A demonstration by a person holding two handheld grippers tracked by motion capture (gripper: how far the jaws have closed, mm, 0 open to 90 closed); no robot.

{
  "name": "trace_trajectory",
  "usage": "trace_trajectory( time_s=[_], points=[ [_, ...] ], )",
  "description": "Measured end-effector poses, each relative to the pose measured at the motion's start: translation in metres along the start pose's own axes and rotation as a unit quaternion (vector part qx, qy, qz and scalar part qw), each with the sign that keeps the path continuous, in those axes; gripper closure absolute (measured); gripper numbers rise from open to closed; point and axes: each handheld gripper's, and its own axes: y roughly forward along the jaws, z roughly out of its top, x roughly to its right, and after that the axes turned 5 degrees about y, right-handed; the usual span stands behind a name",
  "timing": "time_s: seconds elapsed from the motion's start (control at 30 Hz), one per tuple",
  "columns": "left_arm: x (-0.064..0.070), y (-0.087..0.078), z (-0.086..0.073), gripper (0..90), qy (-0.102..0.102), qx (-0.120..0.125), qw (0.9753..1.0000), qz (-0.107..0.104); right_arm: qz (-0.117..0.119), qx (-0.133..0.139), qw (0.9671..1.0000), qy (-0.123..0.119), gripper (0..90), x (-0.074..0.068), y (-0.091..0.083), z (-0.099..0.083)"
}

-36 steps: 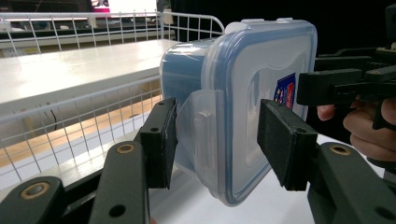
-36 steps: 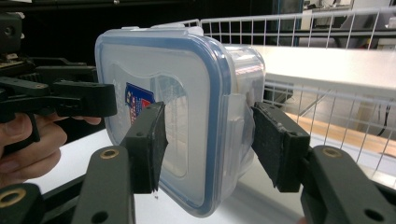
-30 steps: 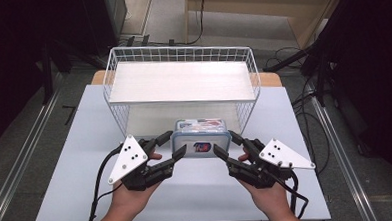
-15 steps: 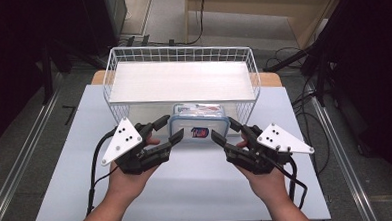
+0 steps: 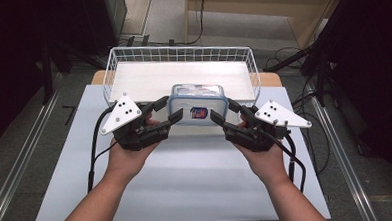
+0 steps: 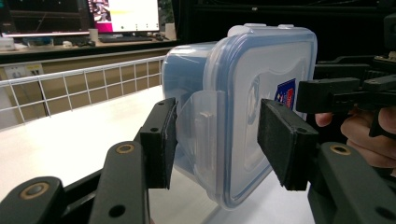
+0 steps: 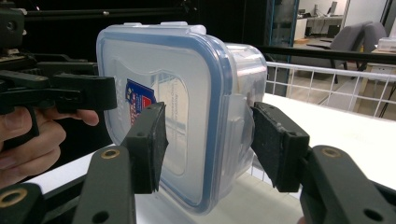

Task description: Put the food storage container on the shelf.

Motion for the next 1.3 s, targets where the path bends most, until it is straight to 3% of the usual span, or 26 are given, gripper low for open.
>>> trace_trajectory(
  time_s=[0.7,1.07,1.3],
  points=[
    [-0.028,0.026,0.009,48.6,-0.021,0.009,0.9997,-0.003,-0.004,0.009,0.9999,0.012,47.4,0.025,0.024,0.020],
    [-0.043,0.035,0.011,48.6,-0.042,0.013,0.9989,-0.012,-0.009,0.006,0.9999,0.011,47.6,0.032,0.033,0.028],
    [-0.046,0.035,0.013,48.6,-0.043,0.012,0.9989,-0.010,-0.006,0.005,0.9999,0.015,47.7,0.034,0.037,0.031]
  ],
)
